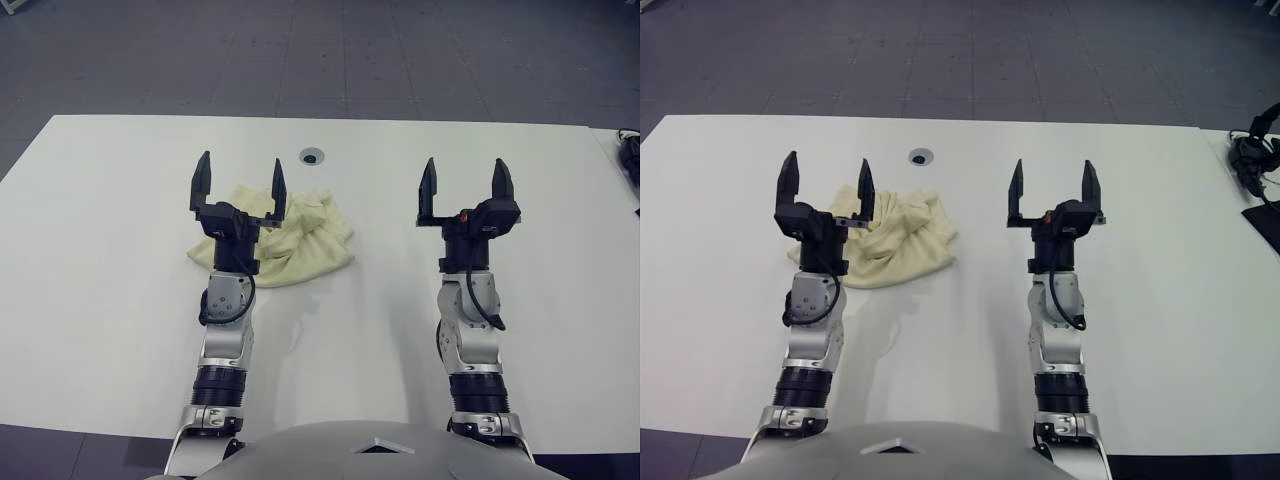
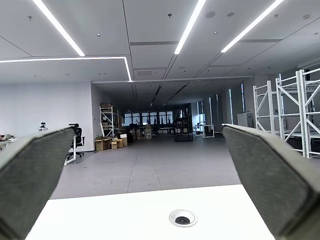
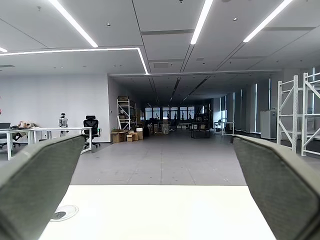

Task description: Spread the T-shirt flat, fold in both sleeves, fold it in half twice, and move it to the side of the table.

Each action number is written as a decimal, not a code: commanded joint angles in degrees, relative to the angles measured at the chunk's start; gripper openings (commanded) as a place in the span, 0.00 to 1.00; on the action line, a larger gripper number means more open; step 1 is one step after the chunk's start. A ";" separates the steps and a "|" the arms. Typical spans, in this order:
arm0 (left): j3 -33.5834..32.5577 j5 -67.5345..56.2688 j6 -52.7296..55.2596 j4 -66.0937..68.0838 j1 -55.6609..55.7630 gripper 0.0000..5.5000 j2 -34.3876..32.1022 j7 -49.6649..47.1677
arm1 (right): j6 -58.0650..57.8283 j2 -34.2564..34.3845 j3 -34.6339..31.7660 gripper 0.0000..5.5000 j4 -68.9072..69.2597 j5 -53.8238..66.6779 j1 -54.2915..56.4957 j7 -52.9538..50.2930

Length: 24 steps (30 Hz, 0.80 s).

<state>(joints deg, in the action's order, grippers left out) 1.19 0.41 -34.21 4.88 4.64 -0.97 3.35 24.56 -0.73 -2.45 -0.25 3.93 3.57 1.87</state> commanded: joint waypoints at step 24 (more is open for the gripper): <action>0.38 2.52 1.51 2.69 0.73 0.98 -0.18 -0.91 | 0.36 0.12 0.83 0.98 -0.58 -2.33 -0.10 0.07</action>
<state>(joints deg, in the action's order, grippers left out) 1.70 2.15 -33.47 7.20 4.96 -0.86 2.92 24.81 -0.72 -1.70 -1.28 1.58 3.64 1.93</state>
